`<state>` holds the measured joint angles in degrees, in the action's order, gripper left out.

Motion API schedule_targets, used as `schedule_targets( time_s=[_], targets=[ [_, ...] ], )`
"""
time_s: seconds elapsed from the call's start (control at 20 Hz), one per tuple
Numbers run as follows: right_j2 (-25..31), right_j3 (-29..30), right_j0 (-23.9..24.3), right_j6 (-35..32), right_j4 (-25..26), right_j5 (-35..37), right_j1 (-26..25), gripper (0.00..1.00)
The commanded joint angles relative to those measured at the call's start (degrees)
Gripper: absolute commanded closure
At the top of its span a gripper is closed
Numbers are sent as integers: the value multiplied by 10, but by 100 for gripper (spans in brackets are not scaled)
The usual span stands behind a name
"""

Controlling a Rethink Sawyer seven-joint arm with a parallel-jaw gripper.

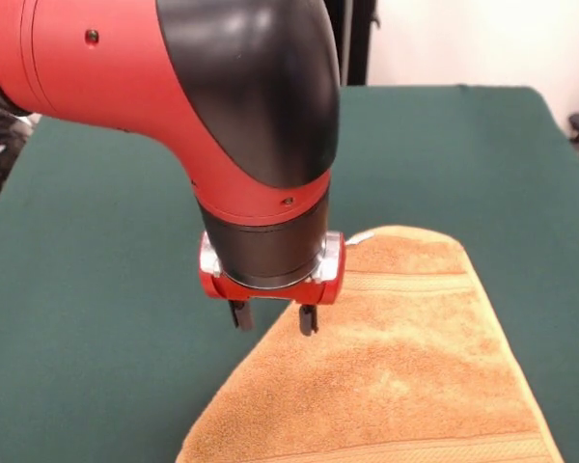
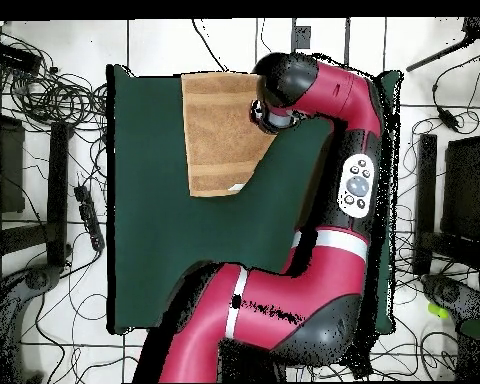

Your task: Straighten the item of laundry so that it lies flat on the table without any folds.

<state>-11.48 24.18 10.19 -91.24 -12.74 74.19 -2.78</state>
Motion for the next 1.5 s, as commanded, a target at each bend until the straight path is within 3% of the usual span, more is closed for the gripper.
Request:
schedule_targets(
  time_s=[0.05, 0.3, 0.9, 1.5],
  targets=[
    [85, 139, 14, 166, 26, -20, 8, 0],
    [107, 143, 29, 167, 42, -86, -14, 0],
    [170, 176, 61, 73, 50, -267, -42, 0],
    [155, 119, 32, -52, 36, -245, -76, 0]
  ],
)
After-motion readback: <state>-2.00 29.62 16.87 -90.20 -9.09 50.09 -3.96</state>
